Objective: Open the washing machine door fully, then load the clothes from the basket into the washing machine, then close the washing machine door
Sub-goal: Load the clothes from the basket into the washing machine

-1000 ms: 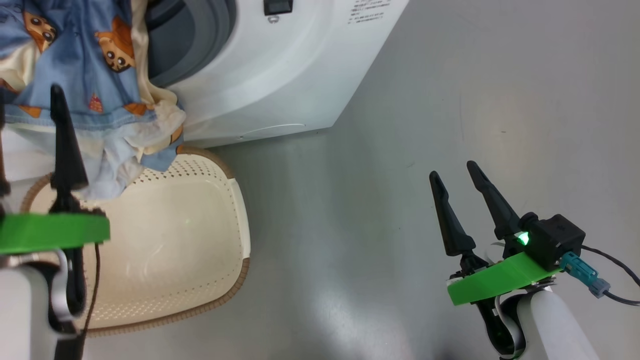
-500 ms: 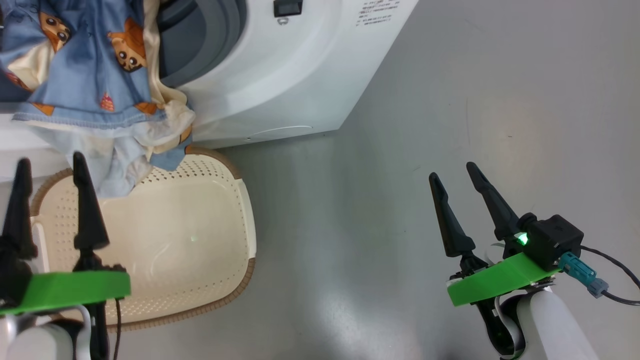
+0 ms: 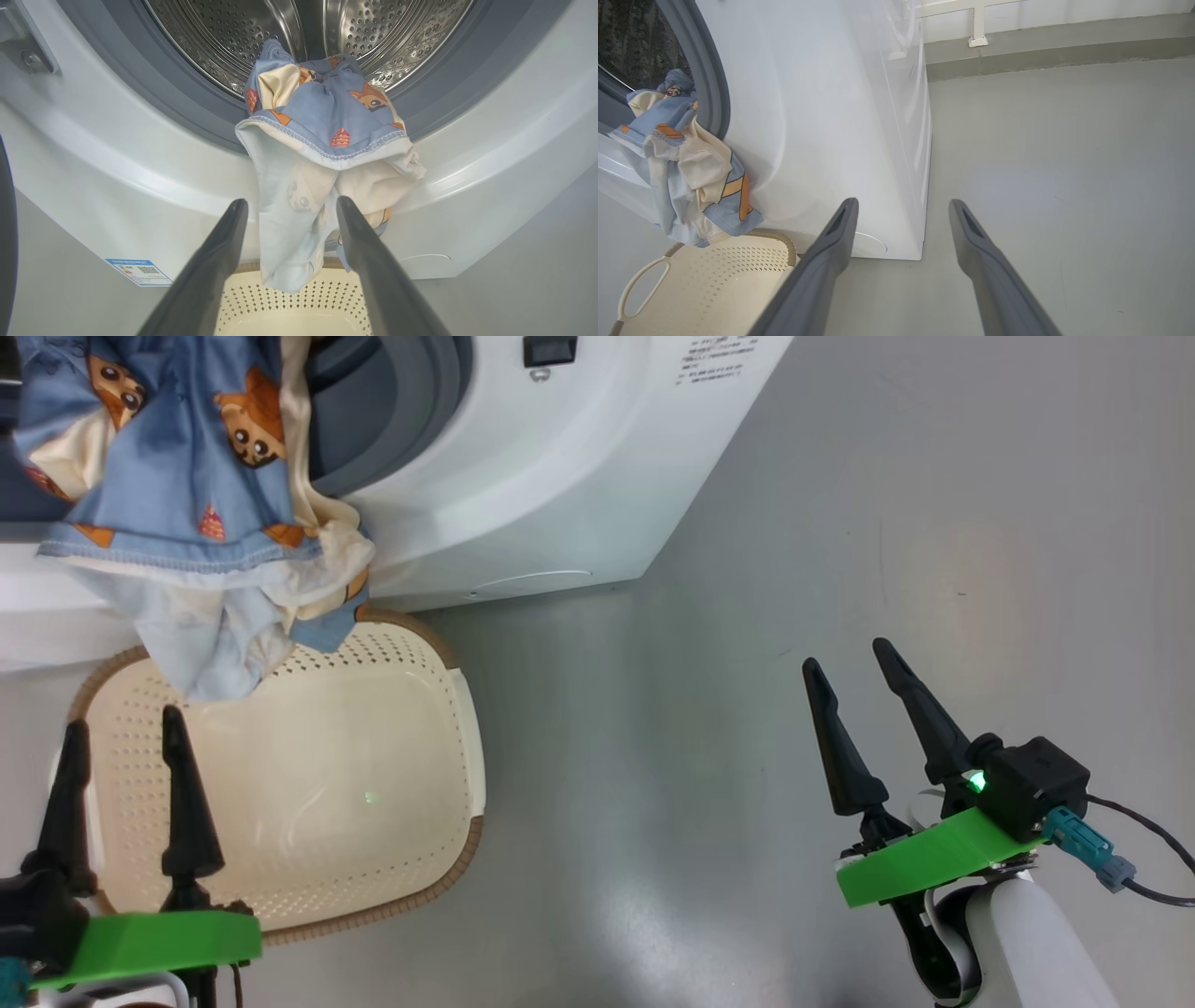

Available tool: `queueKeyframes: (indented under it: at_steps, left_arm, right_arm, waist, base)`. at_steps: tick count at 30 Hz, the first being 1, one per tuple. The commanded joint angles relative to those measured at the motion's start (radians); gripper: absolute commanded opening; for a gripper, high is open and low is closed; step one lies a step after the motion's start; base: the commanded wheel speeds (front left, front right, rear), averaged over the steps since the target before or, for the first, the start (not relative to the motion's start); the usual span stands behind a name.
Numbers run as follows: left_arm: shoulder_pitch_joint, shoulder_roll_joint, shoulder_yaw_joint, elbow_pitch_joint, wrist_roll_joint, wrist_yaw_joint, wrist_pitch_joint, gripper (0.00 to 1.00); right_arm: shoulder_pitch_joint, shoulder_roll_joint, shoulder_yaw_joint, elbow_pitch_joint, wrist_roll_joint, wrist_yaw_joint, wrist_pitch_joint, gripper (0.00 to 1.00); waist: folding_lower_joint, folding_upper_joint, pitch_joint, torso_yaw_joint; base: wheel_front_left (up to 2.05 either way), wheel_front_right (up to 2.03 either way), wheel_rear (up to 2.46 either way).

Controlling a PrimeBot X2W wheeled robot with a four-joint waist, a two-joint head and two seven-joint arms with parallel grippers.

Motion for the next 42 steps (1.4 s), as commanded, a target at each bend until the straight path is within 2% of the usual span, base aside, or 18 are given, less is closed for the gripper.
queueKeyframes:
  at_steps: [1,14,35,42]
  left_arm:
    - [0.023,0.003,0.029,-0.020,-0.004,0.007,-0.007,1.00]
    - [0.086,-0.023,0.031,0.048,-0.021,0.010,-0.023,1.00]
    - [0.070,-0.039,0.022,0.100,-0.010,-0.011,-0.032,1.00]
    - [0.015,-0.036,0.010,0.124,-0.006,-0.027,-0.032,1.00]
  right_arm:
    - [0.030,0.002,0.023,-0.021,-0.011,0.001,-0.012,1.00]
    - [0.036,0.002,0.021,-0.020,-0.013,0.001,-0.012,1.00]
    - [0.048,0.002,0.020,-0.018,-0.020,0.001,-0.012,1.00]
    - [0.045,0.002,0.020,-0.019,-0.020,0.001,-0.012,1.00]
  waist:
    - [-0.0001,0.0000,-0.001,0.001]
    - [-0.0001,0.0000,-0.010,0.007]
    - [-0.0001,0.0000,-0.029,0.007]
    - [-0.0001,0.0000,-0.023,0.006]
  base:
    - [0.00,0.00,0.00]
    - [0.00,0.00,0.00]
    - [0.00,0.00,0.00]
    - [0.00,0.00,0.00]
